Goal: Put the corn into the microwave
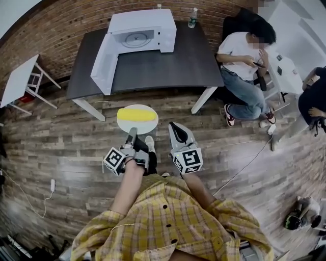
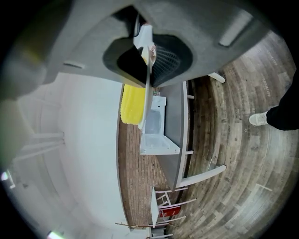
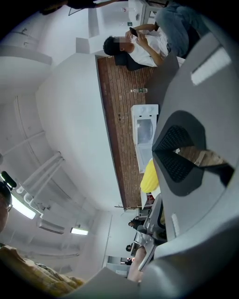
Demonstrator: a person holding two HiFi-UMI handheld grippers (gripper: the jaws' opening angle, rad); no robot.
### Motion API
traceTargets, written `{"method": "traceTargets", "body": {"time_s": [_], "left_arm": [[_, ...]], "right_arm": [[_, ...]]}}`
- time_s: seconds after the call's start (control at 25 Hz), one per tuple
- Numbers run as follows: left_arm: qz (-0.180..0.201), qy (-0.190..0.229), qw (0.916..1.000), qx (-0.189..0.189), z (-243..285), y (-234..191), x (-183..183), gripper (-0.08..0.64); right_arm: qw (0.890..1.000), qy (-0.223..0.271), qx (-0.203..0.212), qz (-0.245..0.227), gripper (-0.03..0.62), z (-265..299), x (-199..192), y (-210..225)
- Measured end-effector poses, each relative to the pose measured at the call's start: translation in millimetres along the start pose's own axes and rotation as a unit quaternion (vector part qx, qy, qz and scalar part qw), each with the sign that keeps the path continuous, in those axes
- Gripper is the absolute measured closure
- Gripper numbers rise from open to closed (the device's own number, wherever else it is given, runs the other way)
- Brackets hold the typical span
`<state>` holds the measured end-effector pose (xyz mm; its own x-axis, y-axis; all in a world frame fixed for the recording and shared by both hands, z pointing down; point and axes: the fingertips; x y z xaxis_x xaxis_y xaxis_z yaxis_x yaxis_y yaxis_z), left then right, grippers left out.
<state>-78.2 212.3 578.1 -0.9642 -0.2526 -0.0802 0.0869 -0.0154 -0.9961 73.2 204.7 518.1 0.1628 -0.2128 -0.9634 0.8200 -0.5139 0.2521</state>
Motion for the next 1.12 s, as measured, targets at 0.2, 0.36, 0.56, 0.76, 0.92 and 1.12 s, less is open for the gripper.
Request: {"method": "traceTargets", "body": {"time_s": [0.2,0.36,0.56,0.76,0.92,1.12], "left_arm": [[0.002,-0.003,1.0,0.001,32.4,-3.9,14.1,0.534],[0.005,-0.007,1.0,-0.002,64.6,-4.8,27.9,0.532],[0.007,-0.009,0.9999,-0.008,110.0,-1.6,44.3,0.533],[0.009,-0.014,0.9999,0.005,151.6,-4.7,60.9,0.532],[0.004,-0.014,0.9999,0.008,182.3,3.0,75.4,0.532],[0.004,-0.016,0.9998,0.007,217.0,14.4,93.6,0.532]], "right_arm": [[1.0,0.0,0.0,0.002,0.588,36.6,4.8,14.4],[1.0,0.002,-0.002,0.001,0.588,69.9,10.1,27.1],[1.0,0.003,-0.007,0.003,0.588,111.6,18.4,47.4],[1.0,0.001,-0.01,0.008,0.588,154.8,29.9,66.7],[1.0,-0.004,-0.008,0.012,0.588,184.9,41.7,75.7],[1.0,-0.001,-0.01,0.015,0.588,219.1,58.4,84.6]]}}
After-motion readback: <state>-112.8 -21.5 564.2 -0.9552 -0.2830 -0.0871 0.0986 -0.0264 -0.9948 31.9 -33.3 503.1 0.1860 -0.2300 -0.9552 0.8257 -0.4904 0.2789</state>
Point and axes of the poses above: the fingertips, and each gripper's own axes: z forward along the fingers, y to its right, x out of its top, and after that the axes turned 11 degrees about z, right-handed
